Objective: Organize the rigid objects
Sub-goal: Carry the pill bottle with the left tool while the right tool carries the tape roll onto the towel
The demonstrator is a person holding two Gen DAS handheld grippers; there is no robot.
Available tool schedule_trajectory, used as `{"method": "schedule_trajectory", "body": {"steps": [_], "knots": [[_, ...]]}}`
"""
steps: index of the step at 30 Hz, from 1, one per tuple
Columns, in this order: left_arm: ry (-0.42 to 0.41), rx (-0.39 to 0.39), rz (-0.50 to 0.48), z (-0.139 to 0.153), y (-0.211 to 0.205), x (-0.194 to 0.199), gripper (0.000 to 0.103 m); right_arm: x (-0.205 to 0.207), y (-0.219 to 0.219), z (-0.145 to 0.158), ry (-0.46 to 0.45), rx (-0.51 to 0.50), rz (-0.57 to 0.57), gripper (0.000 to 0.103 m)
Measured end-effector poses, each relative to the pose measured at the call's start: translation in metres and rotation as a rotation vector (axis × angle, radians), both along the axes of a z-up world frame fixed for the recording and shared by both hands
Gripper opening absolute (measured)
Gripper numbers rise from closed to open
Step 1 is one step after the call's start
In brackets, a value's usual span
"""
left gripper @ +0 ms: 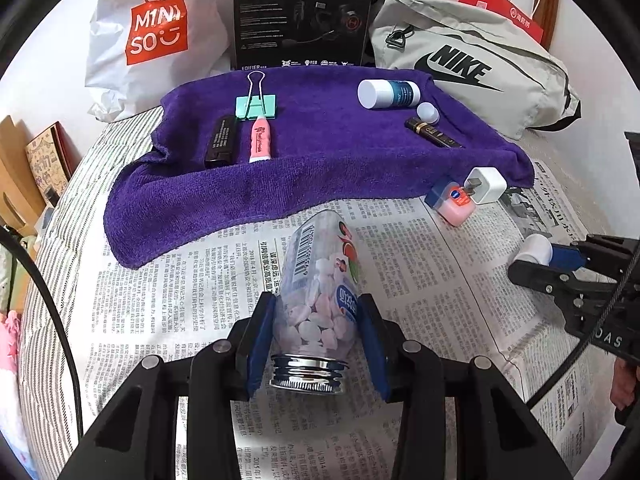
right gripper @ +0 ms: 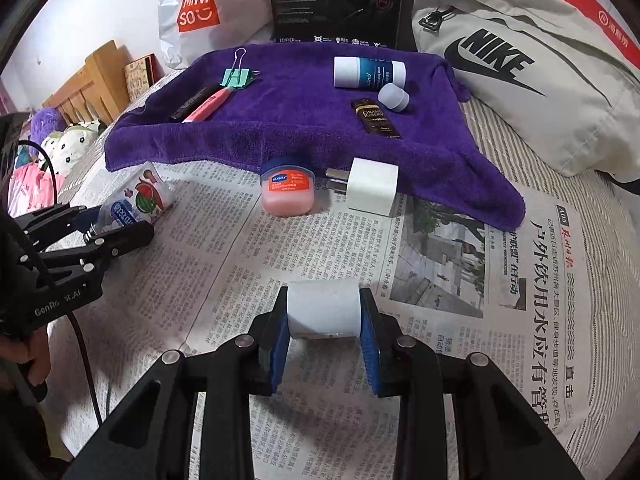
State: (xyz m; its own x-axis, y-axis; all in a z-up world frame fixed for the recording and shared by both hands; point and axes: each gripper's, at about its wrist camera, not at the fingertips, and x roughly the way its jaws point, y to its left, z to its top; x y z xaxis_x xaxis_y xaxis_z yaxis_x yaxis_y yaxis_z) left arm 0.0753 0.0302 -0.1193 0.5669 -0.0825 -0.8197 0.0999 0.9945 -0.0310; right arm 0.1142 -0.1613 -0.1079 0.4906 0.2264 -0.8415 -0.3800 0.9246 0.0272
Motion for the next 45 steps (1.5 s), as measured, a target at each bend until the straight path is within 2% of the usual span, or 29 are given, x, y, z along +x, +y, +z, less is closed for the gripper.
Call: {"method": "schedule_trajectory", "body": {"steps": [12, 21, 25, 40, 45], "knots": [[0.000, -0.013, -0.006, 0.001, 0.000, -0.002, 0.039, 0.004, -0.002, 0.010, 0.011, 0.052, -0.004, 0.032], [0.015, -0.119, -0.003, 0.006, 0.014, -0.001, 0.039, 0.006, -0.005, 0.029, -0.029, 0.110, 0.005, 0.032], [0.015, -0.126, 0.003, 0.010, 0.018, 0.000, 0.039, 0.009, -0.007, 0.036, -0.043, 0.130, 0.017, 0.032], [-0.020, -0.118, 0.004, 0.047, 0.022, 0.006, 0.039, 0.031, -0.018, 0.051, -0.068, 0.180, 0.051, 0.032], [-0.042, -0.128, -0.010, 0.063, 0.024, 0.021, 0.039, 0.047, -0.013, 0.059, -0.088, 0.156, 0.067, 0.032]]}}
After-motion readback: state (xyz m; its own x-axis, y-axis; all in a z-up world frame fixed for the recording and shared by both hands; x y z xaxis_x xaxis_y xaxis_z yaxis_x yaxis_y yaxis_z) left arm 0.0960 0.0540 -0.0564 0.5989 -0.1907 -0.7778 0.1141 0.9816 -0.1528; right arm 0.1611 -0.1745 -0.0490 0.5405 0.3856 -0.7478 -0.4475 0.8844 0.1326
